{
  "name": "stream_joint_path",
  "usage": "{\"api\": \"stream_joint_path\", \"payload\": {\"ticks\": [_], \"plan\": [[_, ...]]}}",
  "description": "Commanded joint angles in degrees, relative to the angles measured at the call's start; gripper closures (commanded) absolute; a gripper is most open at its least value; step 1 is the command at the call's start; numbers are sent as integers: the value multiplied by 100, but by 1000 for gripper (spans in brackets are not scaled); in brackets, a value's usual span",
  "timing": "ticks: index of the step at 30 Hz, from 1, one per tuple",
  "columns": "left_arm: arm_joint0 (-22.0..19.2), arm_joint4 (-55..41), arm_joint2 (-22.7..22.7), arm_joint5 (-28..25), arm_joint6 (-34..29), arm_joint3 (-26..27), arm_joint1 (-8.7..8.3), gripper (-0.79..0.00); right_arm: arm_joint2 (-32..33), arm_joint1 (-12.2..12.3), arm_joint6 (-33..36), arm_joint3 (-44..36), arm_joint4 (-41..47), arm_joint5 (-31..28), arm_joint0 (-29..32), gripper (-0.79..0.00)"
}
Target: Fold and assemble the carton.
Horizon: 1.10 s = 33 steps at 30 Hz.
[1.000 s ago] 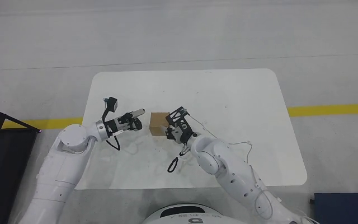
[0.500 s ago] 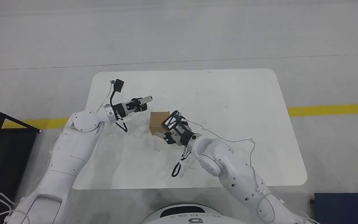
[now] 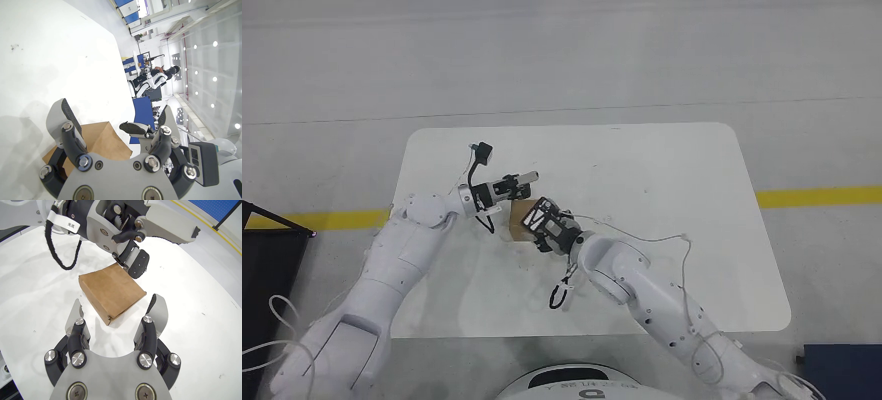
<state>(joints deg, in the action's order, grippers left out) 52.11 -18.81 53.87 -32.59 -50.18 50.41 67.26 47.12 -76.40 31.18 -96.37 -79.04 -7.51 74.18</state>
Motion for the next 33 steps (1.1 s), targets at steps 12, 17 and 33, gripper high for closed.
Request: {"api": "stream_joint_path", "payload": {"ticks": [12,17,33], "plan": [[37,-150,98,-18,-345,50,2,-785,59,-67,-254,187,311,155,-9,-508],[66,-105,119,8,-347,107,2,-785,84,-64,-220,156,295,144,50,-523],[186,8,223,52,-348,221,-14,-785,37,-58,28,-111,154,-12,218,-610]]}}
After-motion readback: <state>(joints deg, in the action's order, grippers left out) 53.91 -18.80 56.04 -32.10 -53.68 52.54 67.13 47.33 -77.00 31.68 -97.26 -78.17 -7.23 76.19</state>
